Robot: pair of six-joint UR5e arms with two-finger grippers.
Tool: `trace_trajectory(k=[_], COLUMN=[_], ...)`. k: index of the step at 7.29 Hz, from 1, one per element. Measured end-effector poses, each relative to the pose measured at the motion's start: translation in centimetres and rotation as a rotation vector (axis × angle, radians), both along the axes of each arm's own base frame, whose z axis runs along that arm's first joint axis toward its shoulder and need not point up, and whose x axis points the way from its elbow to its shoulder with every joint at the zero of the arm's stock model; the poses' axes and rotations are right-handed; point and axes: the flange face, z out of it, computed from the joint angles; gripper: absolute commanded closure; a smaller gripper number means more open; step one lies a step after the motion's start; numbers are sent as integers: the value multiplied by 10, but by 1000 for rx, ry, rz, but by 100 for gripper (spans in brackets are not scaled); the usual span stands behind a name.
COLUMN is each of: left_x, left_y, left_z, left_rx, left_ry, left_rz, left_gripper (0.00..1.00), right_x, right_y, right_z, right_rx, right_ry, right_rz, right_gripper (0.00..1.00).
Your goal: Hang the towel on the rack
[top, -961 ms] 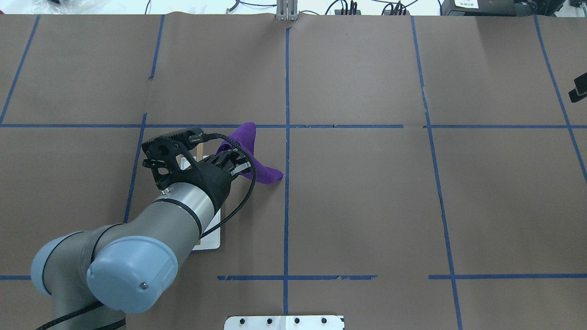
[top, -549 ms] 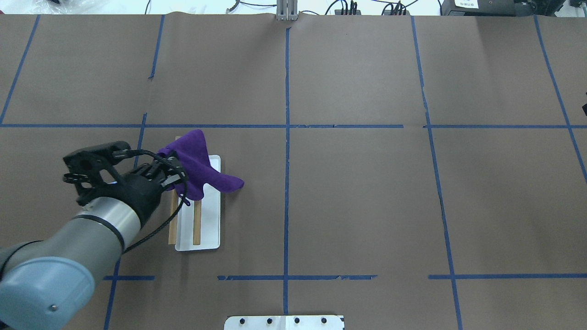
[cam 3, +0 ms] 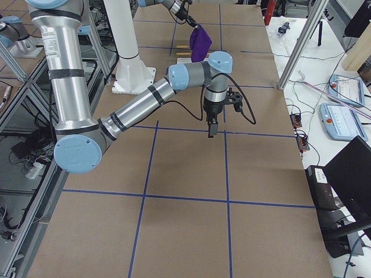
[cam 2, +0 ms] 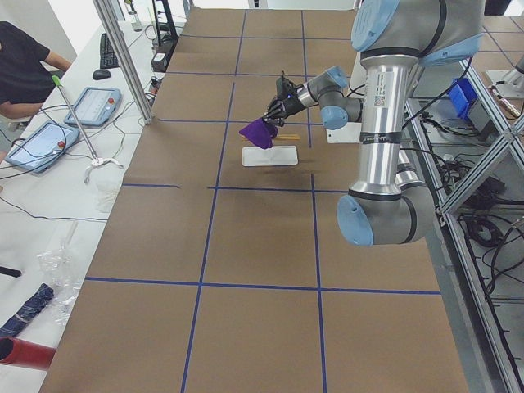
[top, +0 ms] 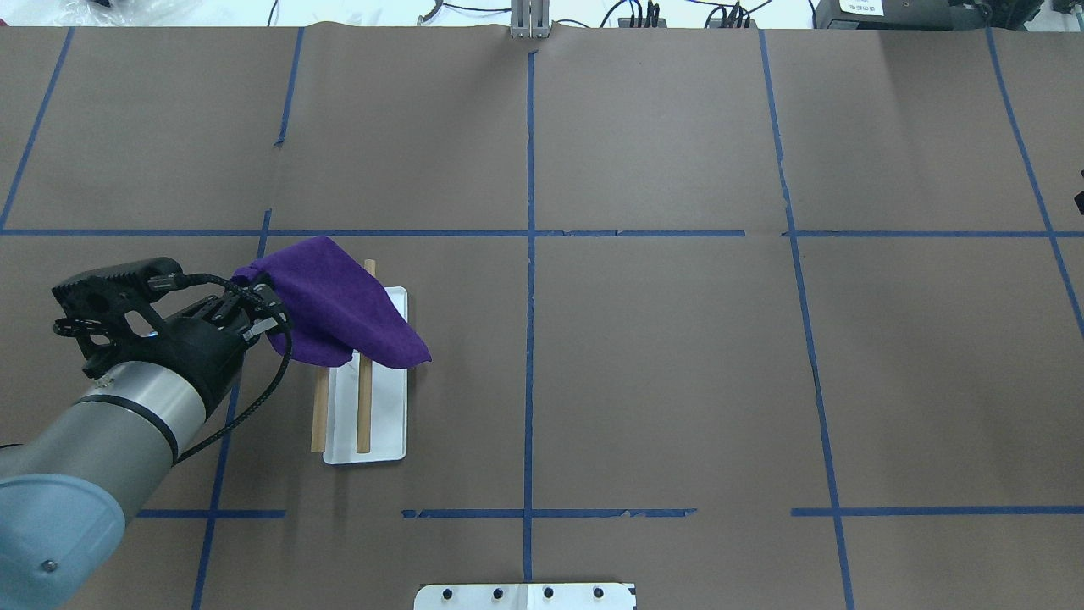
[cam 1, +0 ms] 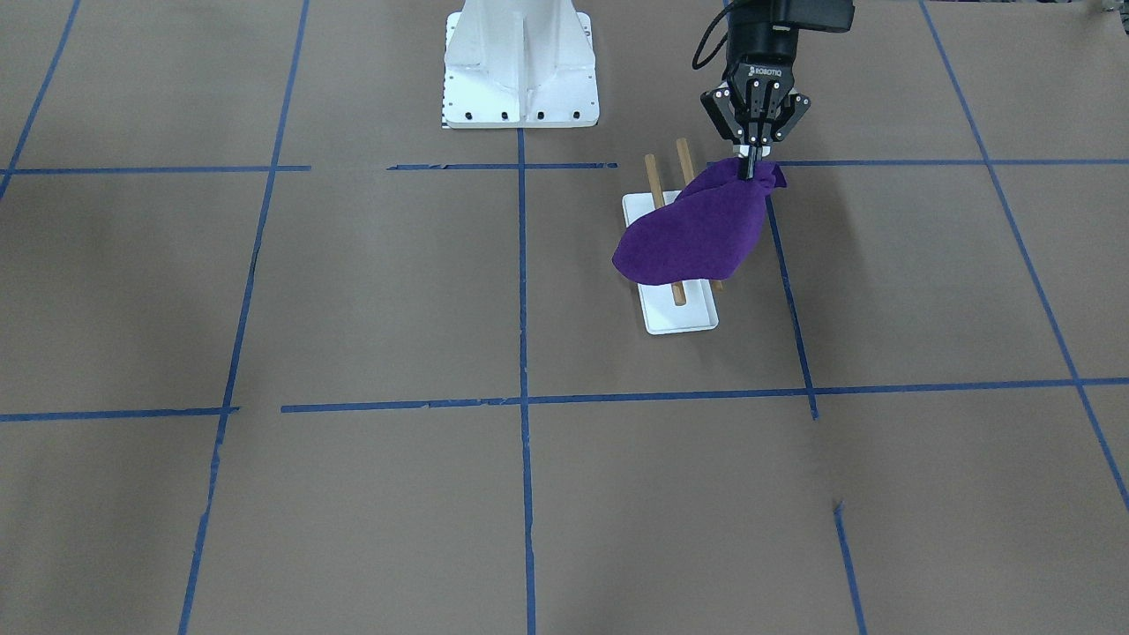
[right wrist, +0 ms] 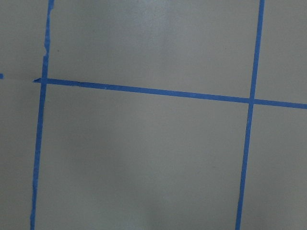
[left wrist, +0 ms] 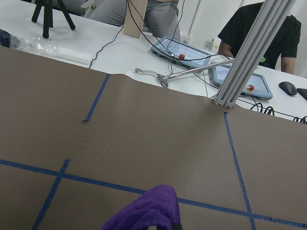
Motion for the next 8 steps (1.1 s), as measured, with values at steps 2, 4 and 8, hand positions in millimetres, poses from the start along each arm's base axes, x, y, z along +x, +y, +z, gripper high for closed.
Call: trace_trajectory(k=[2, 4, 8], left_x=[15, 15, -21], left_y=[-3, -2, -22], left_z=[9, 3, -6], left_rx=[-8, -20, -11], left_ry=[-23, -1, -63], left_rz=[4, 28, 138], left_gripper=[0, 0, 0], right_x=[-1, -1, -1], right_y=[-2, -2, -5], right_z=[2, 3, 6], right_rx=[-2, -4, -14], right_ry=[-6, -9, -3], right_rz=[-1, -2, 9], right_gripper=[0, 0, 0])
